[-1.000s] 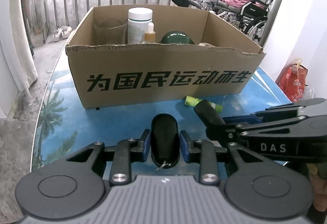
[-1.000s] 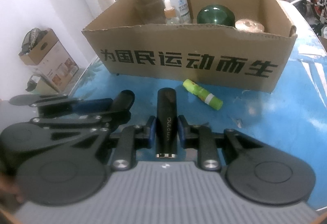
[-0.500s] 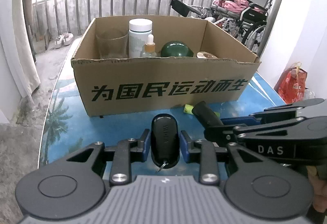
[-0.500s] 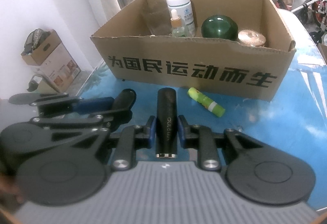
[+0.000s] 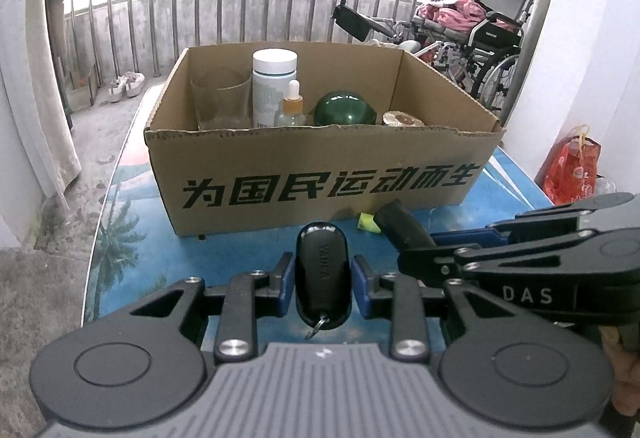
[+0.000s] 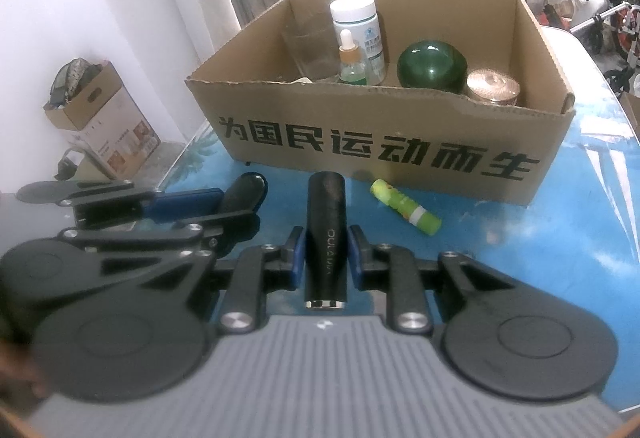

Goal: Organize rigid objects

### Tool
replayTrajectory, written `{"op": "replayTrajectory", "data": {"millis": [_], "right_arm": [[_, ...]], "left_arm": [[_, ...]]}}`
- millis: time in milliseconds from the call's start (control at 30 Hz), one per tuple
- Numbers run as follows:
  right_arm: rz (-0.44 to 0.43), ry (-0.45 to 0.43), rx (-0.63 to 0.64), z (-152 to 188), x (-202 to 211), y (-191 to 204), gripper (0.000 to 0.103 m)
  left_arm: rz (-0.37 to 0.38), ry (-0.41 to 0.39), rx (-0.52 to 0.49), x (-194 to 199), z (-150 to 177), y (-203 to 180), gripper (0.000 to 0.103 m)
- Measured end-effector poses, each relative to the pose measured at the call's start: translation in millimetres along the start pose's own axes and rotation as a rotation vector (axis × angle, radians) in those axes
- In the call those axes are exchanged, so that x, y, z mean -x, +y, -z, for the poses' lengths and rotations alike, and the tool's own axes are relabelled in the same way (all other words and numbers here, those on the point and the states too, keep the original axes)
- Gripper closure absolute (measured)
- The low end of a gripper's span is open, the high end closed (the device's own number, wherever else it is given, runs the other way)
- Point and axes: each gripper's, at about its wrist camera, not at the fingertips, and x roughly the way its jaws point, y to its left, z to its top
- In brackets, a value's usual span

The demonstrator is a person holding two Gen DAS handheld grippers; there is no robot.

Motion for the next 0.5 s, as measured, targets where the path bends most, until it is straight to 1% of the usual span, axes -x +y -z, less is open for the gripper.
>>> {"op": "replayTrajectory", "data": {"millis": [333,500], "right_arm": [[-0.003,-0.014,0.005,-5.1,5.1,1.6,0.082],[-0.007,-0.035,0.012,-10.5,11.0,2.8,0.082]], "left_arm": [[-0.007,-0.022,-0.001,6.6,-3.9,-0.6,0.072],[-0.011,-0.048,-0.004,12.5,-12.6,-0.1,0.072]]}}
